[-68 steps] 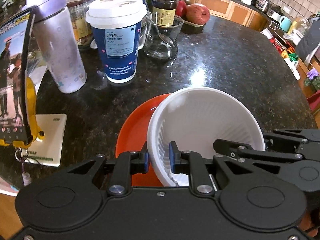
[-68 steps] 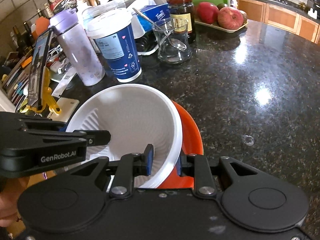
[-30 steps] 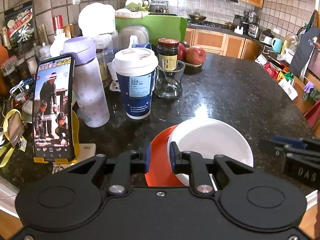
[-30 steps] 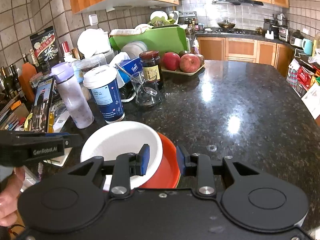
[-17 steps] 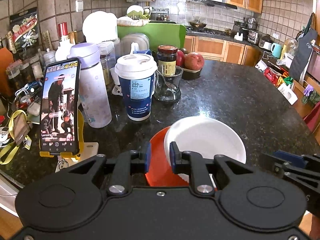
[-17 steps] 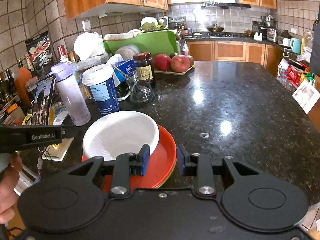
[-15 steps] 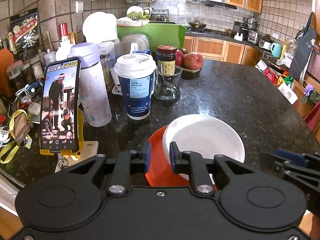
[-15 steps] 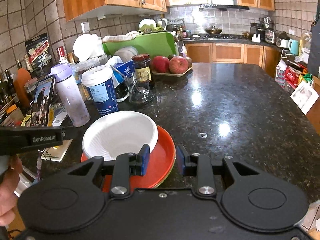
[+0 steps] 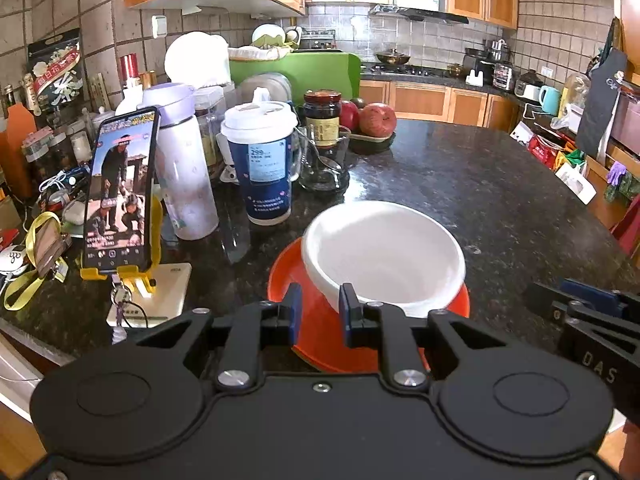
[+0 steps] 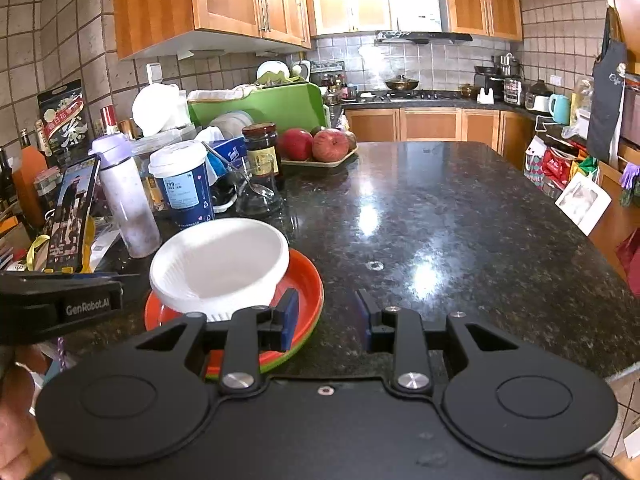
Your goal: Organize plates and bowls
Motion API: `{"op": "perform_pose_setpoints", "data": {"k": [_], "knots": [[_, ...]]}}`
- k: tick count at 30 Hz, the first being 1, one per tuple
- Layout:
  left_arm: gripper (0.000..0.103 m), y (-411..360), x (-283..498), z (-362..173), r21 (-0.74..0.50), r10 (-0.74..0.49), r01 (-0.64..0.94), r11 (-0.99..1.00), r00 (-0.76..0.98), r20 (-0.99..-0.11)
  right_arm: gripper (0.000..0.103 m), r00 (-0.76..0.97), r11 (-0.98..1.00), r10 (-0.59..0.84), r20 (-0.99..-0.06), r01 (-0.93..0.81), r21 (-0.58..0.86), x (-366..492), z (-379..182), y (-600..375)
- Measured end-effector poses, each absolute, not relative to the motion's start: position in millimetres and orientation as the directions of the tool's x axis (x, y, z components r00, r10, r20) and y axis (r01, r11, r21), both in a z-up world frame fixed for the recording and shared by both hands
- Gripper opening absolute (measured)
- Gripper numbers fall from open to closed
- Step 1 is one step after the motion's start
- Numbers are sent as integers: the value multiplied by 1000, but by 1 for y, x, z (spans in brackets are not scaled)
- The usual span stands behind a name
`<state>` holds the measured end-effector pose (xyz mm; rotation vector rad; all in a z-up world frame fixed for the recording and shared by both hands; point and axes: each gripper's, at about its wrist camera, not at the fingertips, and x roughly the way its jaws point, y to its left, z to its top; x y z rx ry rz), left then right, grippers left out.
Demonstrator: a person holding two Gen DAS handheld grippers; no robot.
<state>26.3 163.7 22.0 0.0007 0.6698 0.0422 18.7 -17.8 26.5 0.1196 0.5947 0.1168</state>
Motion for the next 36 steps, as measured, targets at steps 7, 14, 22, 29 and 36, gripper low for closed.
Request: {"op": "perform_pose_setpoints", "data": {"k": [7, 14, 22, 29, 36], "knots": [[29, 158, 20, 14, -7, 15, -25, 1000, 779, -627, 32, 815, 987, 135, -563, -60, 151, 13, 18, -17], [32, 155, 16, 8, 13, 29, -27, 1000, 785, -619, 33, 804, 986, 123, -581, -30, 167, 15, 12, -20], [32, 156, 17, 5, 17, 22, -14, 1000, 782, -623, 33, 796, 987, 113, -595, -21, 160, 20, 8, -16], [32, 159, 20, 3, 16, 23, -16, 1000, 776, -631, 33, 793, 988, 114, -599, -28, 151, 23, 6, -12], [32, 159, 21, 1, 23, 23, -11, 1000, 775, -632, 33, 790, 989, 110, -603, -27, 146, 25, 5, -12]]}}
